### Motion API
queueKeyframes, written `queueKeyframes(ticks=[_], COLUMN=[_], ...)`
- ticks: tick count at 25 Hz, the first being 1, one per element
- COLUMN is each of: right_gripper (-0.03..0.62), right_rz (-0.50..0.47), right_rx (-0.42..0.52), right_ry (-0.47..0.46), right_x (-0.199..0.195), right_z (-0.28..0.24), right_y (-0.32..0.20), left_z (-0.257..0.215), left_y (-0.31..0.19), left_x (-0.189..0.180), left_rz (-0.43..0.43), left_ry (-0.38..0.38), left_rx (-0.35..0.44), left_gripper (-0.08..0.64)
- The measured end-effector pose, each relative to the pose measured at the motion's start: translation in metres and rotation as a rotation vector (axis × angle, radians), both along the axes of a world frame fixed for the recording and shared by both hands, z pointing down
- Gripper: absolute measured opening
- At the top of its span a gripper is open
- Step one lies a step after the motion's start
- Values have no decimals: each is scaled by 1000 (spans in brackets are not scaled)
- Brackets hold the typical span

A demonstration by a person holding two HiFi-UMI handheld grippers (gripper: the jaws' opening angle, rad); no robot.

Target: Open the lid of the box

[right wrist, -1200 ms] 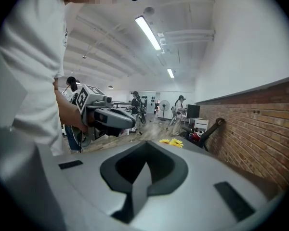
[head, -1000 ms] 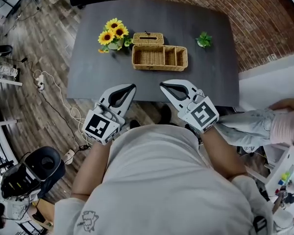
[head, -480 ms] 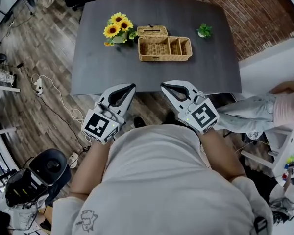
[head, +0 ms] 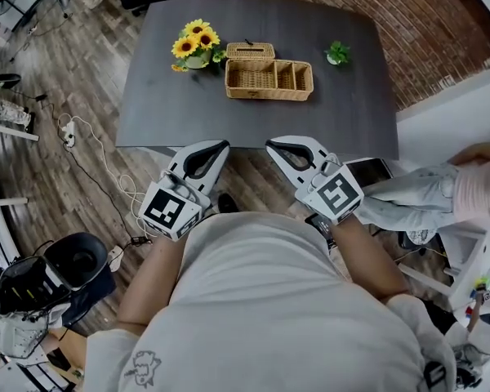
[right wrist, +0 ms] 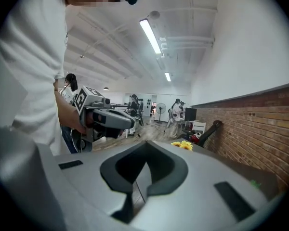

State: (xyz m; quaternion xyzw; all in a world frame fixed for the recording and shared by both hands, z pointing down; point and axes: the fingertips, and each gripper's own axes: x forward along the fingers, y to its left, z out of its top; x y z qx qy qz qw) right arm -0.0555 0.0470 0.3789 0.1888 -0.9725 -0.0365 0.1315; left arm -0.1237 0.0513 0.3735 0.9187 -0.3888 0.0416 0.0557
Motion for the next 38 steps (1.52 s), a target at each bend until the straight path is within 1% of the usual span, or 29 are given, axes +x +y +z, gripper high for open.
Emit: queueKeyframes(ticks=[5, 13, 18, 23, 26, 38], right_gripper=[5, 5, 5, 5, 5, 5], right_rz=[-10, -32, -46, -59, -65, -77], right_rx=[-3, -9, -12, -21, -17, -20], right_ry=[-18, -37, -41, -63, -71, -65], right_x=[41, 110, 128, 137, 141, 143], right_z=[1, -1, 14, 16, 16, 17], right_y=[20, 64, 88, 109, 116, 124], left_z=[1, -4, 13, 13, 14, 15], left_y=[17, 58, 77, 98, 106, 118], left_x=[40, 104, 125, 136, 137, 126], left_rz=[-26, -62, -69, -86, -99, -139], left_ry=[-11, -2, 0, -8, 4, 7], left_rx=[-3, -15, -27, -19, -25, -12], left_gripper=[11, 11, 11, 11, 11, 11])
